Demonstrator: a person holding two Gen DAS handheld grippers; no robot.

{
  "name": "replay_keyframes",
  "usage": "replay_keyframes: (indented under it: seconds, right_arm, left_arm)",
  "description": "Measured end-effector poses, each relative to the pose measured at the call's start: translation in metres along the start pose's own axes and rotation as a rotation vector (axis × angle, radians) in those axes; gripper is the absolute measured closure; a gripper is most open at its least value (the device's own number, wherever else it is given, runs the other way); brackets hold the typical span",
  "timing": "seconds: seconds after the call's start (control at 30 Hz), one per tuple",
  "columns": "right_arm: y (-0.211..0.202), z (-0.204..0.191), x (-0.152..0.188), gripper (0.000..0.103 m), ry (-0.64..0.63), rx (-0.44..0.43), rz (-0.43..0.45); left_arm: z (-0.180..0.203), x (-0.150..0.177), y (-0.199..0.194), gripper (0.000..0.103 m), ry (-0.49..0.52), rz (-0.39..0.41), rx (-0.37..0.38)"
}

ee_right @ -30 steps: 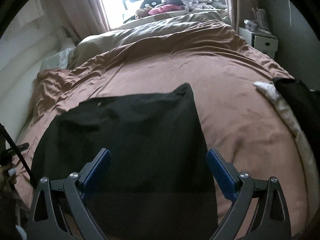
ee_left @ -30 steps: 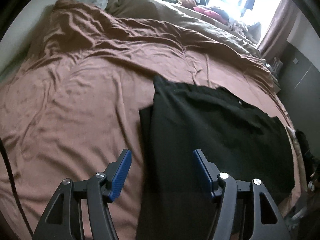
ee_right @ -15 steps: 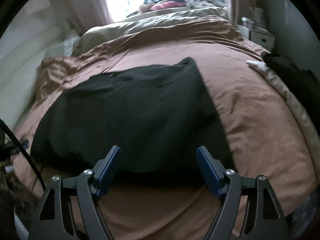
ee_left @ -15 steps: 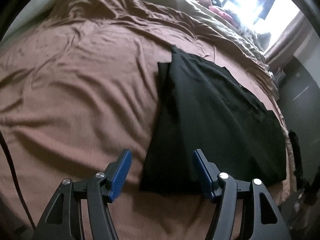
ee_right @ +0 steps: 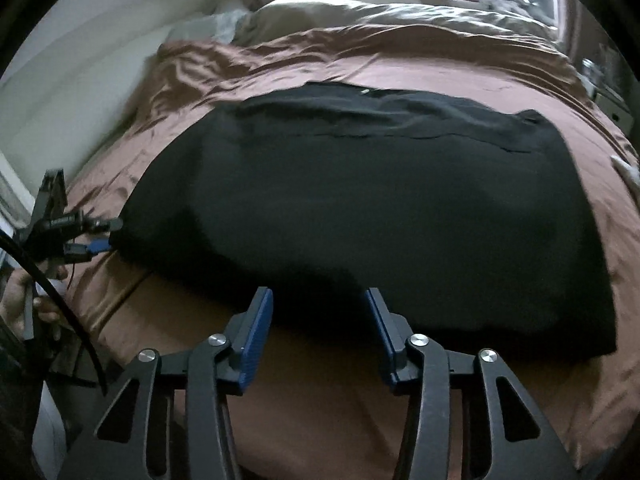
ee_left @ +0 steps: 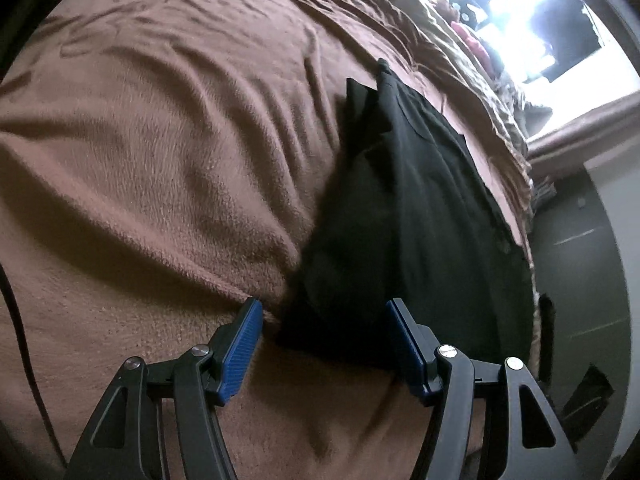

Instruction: Fold large clothes

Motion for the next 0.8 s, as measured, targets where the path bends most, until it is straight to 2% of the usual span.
replay_keyframes:
  seconds: [0.17, 0.5, 0.8]
  right_arm:
    - [0.033, -0.002, -0.015, 0.077, -0.011, 0.084, -0.038]
    - [0.094, 0.003, -0.059, 0.082, 0.024, 0.148, -0.104]
    - [0.143, 0.011, -0.113, 0.082, 0.059, 0.198, -0.129]
  left_arm:
    - [0.000, 0.001, -0.002, 0.038, -0.002, 0.000, 0.024]
    - [-0.004, 0.000, 0.003, 0.038, -0.051, -0.010, 0.114]
    - [-0.003, -0.003, 0.004, 0.040, -0.069, -0.004, 0.120]
Point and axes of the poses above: each gripper's, at about its wrist camera, not at the fingertips, and y roughly the way its jaws point, z to its right, x to its underside, the point moved 2 cm from there along y, roughly the way its jaws point, and after that the axes turned 5 degrees about -x, right-handed, at the moved point
